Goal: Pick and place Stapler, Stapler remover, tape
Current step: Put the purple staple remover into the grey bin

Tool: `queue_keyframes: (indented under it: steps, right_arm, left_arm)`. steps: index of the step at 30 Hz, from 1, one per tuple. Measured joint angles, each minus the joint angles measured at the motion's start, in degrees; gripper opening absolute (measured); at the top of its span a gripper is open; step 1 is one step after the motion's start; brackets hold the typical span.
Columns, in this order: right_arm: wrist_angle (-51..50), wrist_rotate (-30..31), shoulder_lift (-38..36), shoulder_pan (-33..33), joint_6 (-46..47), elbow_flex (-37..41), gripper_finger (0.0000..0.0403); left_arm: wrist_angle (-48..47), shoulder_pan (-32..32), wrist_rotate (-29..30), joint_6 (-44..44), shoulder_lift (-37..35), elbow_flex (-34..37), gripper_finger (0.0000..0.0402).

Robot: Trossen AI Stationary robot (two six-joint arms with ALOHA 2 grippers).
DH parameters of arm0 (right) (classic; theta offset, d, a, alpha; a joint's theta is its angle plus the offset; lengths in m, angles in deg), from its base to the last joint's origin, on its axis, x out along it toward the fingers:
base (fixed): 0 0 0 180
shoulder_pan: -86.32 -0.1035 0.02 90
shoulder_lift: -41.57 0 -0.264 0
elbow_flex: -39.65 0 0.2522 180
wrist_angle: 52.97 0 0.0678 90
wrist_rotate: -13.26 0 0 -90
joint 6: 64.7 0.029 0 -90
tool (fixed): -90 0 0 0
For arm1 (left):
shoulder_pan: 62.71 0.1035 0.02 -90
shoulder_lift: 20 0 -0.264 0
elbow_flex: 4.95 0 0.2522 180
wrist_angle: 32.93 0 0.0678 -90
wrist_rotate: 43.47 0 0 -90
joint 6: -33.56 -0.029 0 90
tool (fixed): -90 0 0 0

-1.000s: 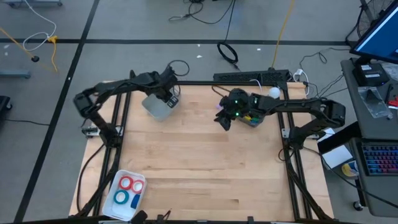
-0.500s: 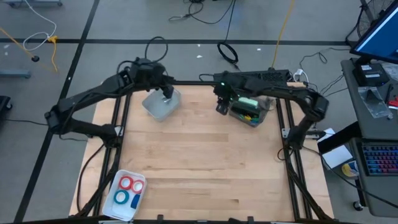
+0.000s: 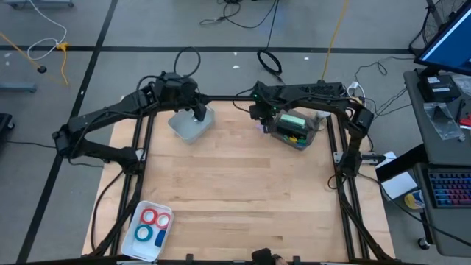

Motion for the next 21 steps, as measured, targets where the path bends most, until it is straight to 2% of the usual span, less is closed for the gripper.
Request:
queue_keyframes:
  steps: [6,21]
  right_arm:
    - [1.0,-0.1,1.8,-0.7,-7.1,0.0,0.0151]
    - [1.5,0.2,7.2,-2.3,-8.4,0.1,0.0151]
  left_arm:
    - [0.1,0.0,0.1,-0.2,0.0,0.0,0.0088]
    - [0.5,0.2,0.4,-0.8,0.0,0.0,0.0088]
